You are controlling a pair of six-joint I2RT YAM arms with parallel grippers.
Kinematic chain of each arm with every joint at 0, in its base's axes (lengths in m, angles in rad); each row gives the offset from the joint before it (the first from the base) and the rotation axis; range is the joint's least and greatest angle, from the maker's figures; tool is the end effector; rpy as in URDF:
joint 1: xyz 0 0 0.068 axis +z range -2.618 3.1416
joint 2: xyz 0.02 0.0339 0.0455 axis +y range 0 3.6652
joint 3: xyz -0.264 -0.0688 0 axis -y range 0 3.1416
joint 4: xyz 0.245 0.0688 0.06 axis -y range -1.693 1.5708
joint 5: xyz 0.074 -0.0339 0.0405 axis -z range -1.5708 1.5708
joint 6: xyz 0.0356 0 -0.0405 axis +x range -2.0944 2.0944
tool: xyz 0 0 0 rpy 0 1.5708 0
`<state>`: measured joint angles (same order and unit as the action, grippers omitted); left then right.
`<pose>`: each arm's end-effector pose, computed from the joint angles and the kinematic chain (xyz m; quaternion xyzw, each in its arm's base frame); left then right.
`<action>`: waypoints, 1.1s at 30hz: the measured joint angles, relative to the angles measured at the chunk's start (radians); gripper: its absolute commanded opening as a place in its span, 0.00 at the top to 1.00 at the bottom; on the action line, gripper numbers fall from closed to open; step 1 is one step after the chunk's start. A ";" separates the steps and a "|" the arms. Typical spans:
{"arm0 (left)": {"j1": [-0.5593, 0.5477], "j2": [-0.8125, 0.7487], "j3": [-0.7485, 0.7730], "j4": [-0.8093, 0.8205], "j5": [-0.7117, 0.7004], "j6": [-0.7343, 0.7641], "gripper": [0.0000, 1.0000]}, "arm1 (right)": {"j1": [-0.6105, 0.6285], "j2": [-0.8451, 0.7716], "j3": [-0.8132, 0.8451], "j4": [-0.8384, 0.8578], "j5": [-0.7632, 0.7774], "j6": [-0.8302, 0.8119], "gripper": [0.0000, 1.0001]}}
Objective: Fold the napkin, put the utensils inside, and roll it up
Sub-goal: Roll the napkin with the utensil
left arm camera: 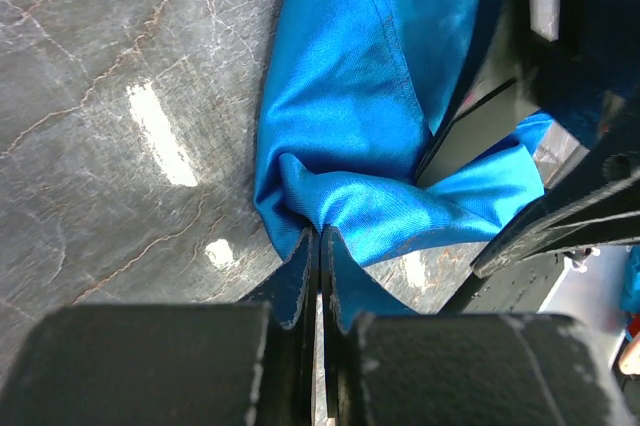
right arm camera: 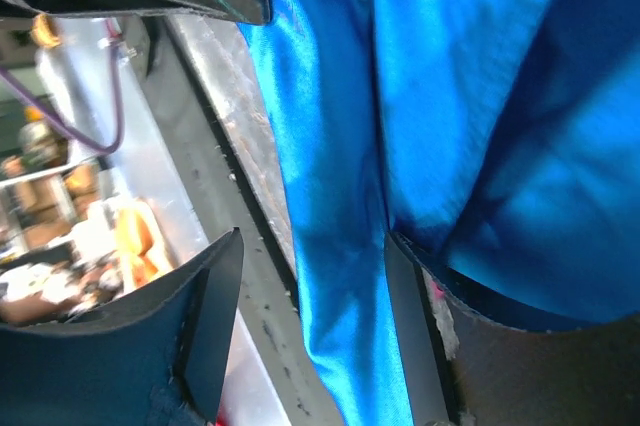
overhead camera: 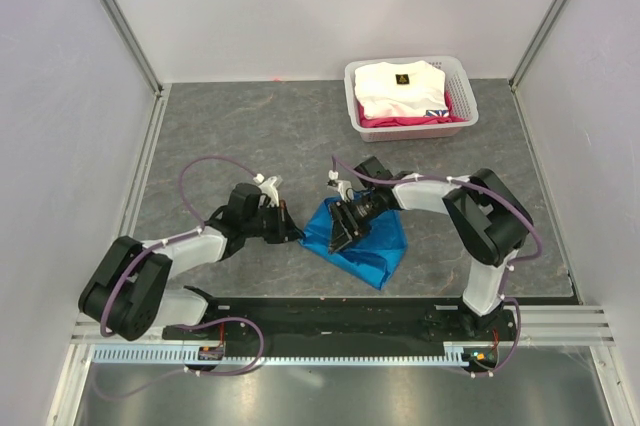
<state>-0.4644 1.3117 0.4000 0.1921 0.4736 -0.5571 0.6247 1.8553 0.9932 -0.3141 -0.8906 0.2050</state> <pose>0.1978 -0.1172 0.1421 0.0557 0.8889 -0.3826 0.2457 0.2565 0.2191 0.1309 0.2669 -0.8480 -0.4578 0.0083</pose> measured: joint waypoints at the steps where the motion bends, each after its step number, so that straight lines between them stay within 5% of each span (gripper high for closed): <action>1: 0.000 0.002 0.003 -0.004 0.000 -0.002 0.98 | 0.000 -0.014 -0.002 -0.005 0.021 0.000 0.32; 6: 0.000 0.006 0.026 -0.038 0.000 -0.021 0.98 | 0.043 -0.146 -0.018 -0.023 0.222 -0.005 0.30; 13: 0.000 0.031 0.068 -0.083 -0.001 -0.060 0.98 | 0.269 -0.335 -0.035 -0.008 0.598 -0.006 0.26; 33: 0.000 0.039 0.101 -0.147 -0.025 -0.105 0.98 | 0.589 -0.205 -0.055 -0.017 1.187 0.031 0.31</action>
<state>-0.4644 1.3506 0.5014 0.0448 0.4484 -0.6617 1.2137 1.6501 0.9386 -0.3309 0.2962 0.2356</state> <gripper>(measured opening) 0.033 0.717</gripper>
